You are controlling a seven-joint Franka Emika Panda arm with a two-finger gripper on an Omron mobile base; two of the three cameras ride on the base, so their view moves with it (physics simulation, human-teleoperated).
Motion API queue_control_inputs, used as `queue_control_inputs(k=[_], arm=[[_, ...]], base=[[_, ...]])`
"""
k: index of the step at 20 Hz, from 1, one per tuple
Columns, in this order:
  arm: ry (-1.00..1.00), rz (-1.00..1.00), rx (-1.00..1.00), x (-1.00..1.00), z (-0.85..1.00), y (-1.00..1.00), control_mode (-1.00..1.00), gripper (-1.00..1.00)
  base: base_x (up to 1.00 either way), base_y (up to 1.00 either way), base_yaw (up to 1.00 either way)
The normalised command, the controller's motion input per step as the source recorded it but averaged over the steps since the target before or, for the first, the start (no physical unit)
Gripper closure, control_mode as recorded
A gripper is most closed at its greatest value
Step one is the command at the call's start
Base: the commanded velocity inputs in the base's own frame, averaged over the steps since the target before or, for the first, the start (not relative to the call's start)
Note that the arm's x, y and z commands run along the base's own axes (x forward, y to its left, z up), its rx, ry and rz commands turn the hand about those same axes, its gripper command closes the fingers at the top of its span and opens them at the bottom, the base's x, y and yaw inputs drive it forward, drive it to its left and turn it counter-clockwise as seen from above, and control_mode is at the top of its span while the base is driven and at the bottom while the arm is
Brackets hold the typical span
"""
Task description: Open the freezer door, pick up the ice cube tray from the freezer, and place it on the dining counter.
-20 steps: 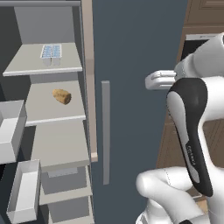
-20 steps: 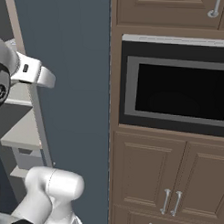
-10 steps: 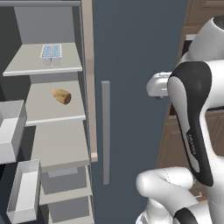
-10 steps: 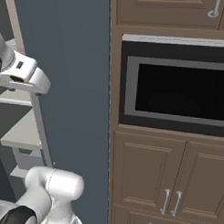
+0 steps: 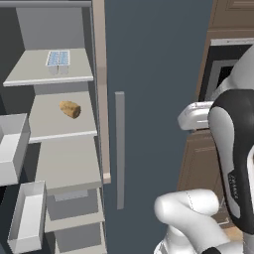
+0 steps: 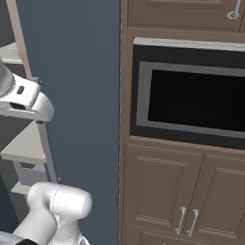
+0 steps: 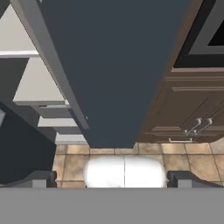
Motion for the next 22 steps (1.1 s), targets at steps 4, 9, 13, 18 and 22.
queue_control_inputs(k=[4,9,13,18,22], arm=[[0.01,0.1,0.0,-0.09,-0.26,-0.21,-1.0,-1.0],[0.0,0.02,0.0,-0.02,-0.08,0.0,1.0,-1.0],[0.0,0.0,0.0,0.0,0.0,0.0,1.0,-1.0],[0.0,0.0,0.0,0.0,0.0,0.0,1.0,-1.0],[0.0,0.0,0.0,0.0,0.0,0.0,1.0,-1.0]], base=[[0.0,0.0,0.0],[-0.03,0.12,0.0],[-0.04,0.88,0.03],[0.0,0.98,0.22],[0.2,0.39,0.2]])
